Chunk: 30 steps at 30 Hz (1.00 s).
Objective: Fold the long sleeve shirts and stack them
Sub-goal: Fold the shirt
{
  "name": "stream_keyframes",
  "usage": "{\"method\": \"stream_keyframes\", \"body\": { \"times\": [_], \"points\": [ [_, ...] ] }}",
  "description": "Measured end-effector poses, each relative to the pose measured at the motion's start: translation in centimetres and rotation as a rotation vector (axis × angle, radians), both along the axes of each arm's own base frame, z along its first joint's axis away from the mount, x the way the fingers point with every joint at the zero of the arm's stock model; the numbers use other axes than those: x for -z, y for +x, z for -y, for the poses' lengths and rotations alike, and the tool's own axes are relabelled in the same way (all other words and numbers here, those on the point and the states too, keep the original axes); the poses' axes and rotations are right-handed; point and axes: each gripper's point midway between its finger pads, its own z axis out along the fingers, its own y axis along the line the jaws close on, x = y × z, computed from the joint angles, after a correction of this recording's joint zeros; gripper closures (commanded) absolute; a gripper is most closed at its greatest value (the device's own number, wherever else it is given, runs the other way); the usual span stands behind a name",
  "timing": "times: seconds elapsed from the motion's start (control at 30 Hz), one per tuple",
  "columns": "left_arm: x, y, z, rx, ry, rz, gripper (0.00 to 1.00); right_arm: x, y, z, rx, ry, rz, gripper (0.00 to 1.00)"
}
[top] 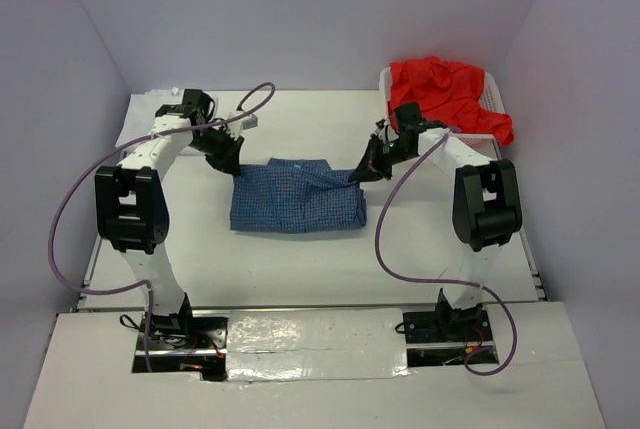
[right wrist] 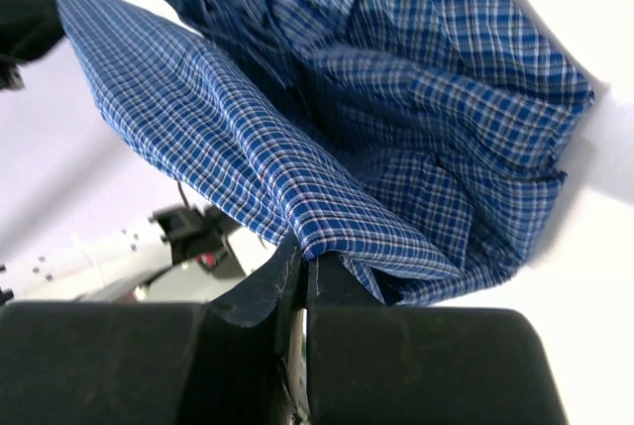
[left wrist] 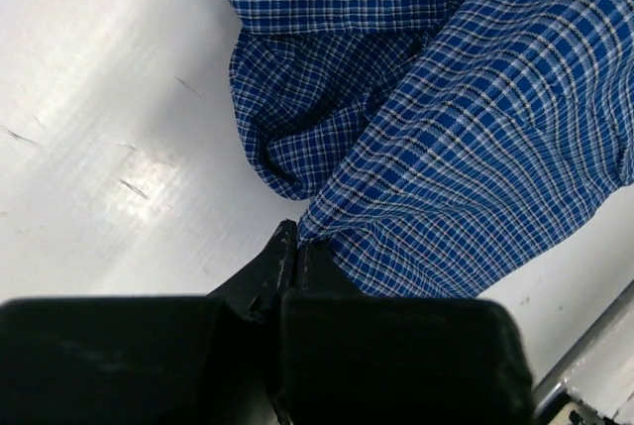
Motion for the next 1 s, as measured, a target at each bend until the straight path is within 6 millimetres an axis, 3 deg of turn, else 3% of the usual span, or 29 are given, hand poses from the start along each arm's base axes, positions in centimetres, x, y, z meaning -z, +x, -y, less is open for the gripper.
{"method": "stream_keyframes", "body": {
  "times": [0.07,0.33,0.37,0.43,0.47,0.53,0.57,0.67,0.8,0.9,0.93,1.0],
  "points": [
    [0.1,1.0,0.2,-0.027,-0.016,0.0,0.97,-0.1,1.4,0.1,0.021,0.0,0.023,1.0],
    [0.4,4.9,1.2,-0.109,-0.054,0.054,0.89,2.2,4.9,0.9,0.111,-0.047,0.038,0.6],
    [0.6,5.2,1.4,-0.125,-0.055,0.053,0.89,2.2,5.2,1.0,0.126,-0.057,0.044,0.51],
    [1.2,6.0,1.6,-0.15,-0.056,0.054,0.89,2.1,6.2,1.3,0.157,-0.082,0.066,0.41],
    [1.5,6.3,1.6,-0.169,-0.056,0.05,0.91,1.8,6.9,1.6,0.172,-0.096,0.086,0.29],
    [1.9,6.8,1.8,-0.211,-0.058,0.044,0.92,0.8,8.5,2.1,0.196,-0.127,0.146,0.19],
    [1.9,7.1,1.8,-0.229,-0.061,0.045,0.93,0.0,9.4,2.4,0.206,-0.146,0.191,0.01],
    [1.5,8.1,2.1,-0.293,-0.081,0.06,0.94,-3.0,10.5,3.4,0.231,-0.204,0.328,0.0],
    [1.2,9.3,2.2,-0.36,-0.073,0.088,0.95,-9.4,9.7,3.5,0.228,-0.241,0.543,0.0],
    [1.1,9.7,2.6,-0.395,-0.069,0.096,0.95,-12.4,7.5,1.5,0.178,-0.264,0.678,0.0],
    [1.0,9.8,2.8,-0.404,-0.067,0.098,0.95,-12.9,6.0,0.0,0.134,-0.264,0.726,0.01],
    [0.9,10.1,3.0,-0.416,-0.059,0.105,0.96,-12.5,4.2,-2.3,0.07,-0.248,0.757,0.11]
  ]
}}
